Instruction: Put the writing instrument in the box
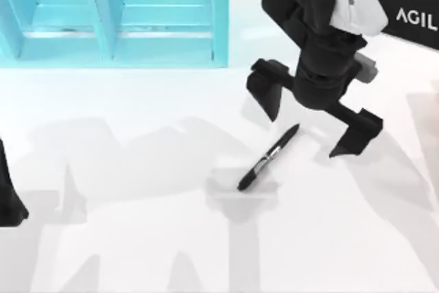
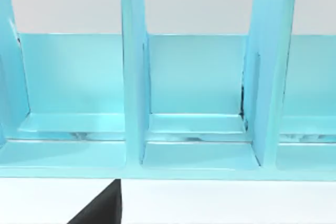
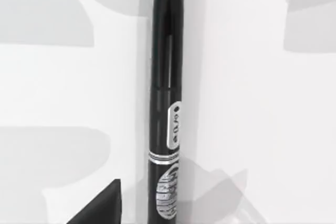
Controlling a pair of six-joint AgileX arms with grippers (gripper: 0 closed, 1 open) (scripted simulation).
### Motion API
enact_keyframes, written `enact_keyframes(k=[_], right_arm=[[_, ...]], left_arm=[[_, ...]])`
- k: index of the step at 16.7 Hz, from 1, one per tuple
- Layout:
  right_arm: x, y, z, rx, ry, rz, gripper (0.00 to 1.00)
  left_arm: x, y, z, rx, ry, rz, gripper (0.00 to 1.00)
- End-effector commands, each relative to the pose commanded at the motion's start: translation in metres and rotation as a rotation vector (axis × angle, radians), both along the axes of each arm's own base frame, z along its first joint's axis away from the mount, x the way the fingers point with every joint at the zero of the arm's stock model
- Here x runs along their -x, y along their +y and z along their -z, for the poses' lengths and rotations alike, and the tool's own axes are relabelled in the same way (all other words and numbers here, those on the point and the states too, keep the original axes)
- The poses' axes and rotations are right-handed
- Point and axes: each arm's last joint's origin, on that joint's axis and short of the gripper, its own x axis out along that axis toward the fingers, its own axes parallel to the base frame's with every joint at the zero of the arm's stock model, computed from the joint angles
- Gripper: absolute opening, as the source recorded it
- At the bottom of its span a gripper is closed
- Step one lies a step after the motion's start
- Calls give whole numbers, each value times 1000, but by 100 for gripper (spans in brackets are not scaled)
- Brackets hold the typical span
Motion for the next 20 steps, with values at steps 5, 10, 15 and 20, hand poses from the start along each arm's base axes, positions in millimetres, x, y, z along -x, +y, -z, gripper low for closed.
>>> enact_keyframes(k=[5, 10, 15, 20], right_arm=[[-12, 19, -3, -41, -26, 34, 100], [-13, 17, -3, -41, -28, 37, 100], [-19, 24, 48, -43, -29, 34, 100], [-18, 26, 96, -41, -26, 34, 100]], left_arm=[[0, 0, 0, 0, 0, 0, 100], [0, 0, 0, 0, 0, 0, 100], [0, 0, 0, 0, 0, 0, 100], [0, 0, 0, 0, 0, 0, 100]])
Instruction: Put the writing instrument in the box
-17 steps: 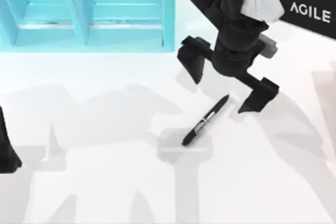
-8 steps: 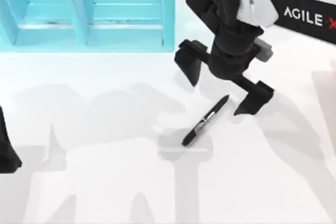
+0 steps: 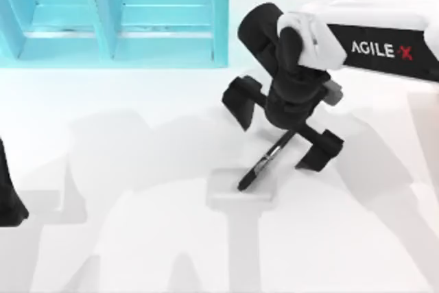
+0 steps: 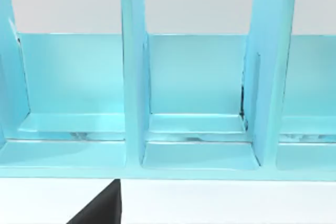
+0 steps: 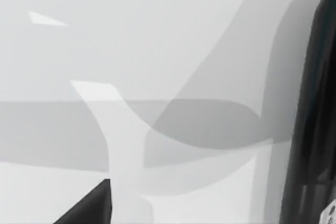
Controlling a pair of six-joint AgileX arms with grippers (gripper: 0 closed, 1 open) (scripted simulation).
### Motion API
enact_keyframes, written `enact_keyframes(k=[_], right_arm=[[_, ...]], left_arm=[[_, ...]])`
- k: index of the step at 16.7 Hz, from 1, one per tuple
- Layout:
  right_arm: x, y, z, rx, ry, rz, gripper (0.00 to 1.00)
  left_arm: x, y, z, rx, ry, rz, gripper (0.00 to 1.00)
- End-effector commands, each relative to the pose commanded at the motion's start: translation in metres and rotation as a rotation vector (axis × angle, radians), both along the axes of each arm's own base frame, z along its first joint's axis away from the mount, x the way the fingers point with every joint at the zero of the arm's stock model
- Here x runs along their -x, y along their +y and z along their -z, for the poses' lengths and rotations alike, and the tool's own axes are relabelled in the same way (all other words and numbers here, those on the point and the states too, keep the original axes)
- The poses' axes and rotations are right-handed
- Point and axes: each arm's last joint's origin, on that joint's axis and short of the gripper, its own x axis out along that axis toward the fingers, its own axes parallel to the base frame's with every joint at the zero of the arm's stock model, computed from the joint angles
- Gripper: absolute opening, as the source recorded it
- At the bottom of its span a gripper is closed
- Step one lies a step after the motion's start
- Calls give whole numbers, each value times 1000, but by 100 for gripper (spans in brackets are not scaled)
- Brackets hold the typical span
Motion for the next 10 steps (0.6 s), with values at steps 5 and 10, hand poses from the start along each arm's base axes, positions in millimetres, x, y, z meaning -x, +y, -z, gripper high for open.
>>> enact_keyframes(k=[5, 10], right_arm=[[0, 0, 0, 0, 0, 0, 85], [0, 0, 0, 0, 0, 0, 47]], left_arm=[[0, 0, 0, 0, 0, 0, 100], [0, 0, 0, 0, 0, 0, 100]])
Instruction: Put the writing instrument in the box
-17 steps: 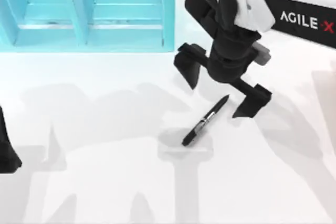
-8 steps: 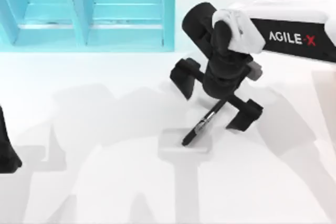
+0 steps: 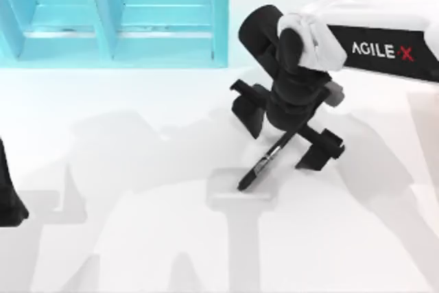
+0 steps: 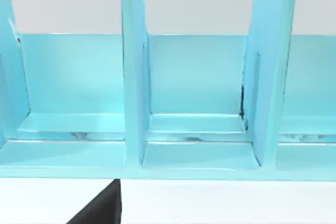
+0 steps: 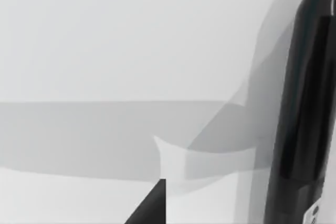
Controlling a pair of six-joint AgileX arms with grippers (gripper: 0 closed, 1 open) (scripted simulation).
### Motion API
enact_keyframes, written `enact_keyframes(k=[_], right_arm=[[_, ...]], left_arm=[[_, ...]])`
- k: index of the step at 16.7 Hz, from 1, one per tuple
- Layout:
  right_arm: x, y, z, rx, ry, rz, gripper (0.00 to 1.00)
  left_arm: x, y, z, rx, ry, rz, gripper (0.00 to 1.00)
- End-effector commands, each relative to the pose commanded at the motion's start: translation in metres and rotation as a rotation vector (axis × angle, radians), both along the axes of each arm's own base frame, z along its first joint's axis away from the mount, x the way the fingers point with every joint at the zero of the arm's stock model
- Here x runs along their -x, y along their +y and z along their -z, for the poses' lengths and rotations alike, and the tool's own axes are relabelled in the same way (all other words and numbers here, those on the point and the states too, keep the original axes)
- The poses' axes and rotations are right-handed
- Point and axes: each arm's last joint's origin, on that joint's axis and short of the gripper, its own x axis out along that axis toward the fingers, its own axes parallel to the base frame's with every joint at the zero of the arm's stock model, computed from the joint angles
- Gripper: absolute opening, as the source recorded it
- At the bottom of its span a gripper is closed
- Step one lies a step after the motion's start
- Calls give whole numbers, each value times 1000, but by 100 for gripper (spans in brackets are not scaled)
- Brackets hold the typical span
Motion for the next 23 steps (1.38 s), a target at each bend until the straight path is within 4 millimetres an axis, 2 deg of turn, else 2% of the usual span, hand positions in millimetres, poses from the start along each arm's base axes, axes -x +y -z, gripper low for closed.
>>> enact_keyframes(k=[6, 14, 15, 18, 23], right_arm=[[0, 0, 0, 0, 0, 0, 2], [0, 0, 0, 0, 0, 0, 0], [6, -8, -30, 26, -5, -27, 0], [4, -7, -41, 26, -7, -25, 0], [3, -6, -95, 36, 14, -21, 0]], left_arm=[[0, 0, 0, 0, 0, 0, 100], [0, 0, 0, 0, 0, 0, 100], [0, 0, 0, 0, 0, 0, 100], [0, 0, 0, 0, 0, 0, 100], [0, 0, 0, 0, 0, 0, 100]])
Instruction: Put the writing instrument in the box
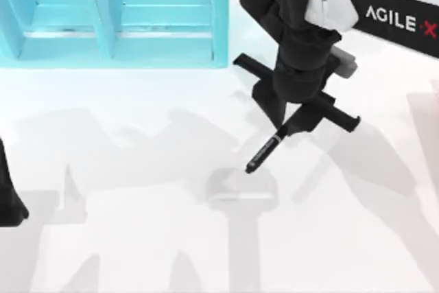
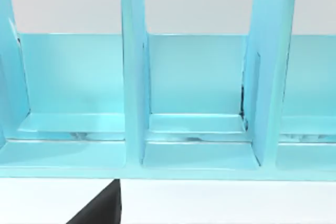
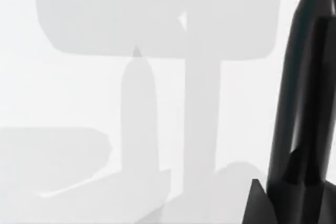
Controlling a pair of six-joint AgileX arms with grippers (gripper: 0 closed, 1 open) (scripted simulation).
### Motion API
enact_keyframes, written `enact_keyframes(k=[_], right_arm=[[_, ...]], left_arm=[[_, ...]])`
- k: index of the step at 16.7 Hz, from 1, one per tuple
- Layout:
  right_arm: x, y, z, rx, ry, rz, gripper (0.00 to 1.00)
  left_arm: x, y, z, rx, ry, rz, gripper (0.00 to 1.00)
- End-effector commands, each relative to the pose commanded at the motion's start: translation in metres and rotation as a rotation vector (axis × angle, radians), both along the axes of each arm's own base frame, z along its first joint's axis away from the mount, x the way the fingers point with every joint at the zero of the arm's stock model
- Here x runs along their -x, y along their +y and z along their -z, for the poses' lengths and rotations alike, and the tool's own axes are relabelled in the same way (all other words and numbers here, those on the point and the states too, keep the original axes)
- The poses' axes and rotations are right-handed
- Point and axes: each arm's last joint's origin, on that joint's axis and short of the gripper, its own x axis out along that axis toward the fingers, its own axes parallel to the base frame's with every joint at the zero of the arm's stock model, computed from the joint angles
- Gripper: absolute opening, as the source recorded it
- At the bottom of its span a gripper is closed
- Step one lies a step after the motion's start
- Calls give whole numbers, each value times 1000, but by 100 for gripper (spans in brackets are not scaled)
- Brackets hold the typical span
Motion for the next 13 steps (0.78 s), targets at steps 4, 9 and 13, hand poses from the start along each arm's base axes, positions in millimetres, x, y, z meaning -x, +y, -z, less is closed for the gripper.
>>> enact_keyframes(k=[4, 9, 13], right_arm=[[3, -2, -35, -9, -18, -6, 0], [0, -6, -34, -8, -15, 3, 0], [-24, -66, -38, -5, -10, 118, 0]], left_arm=[[0, 0, 0, 0, 0, 0, 100], [0, 0, 0, 0, 0, 0, 100], [0, 0, 0, 0, 0, 0, 100]])
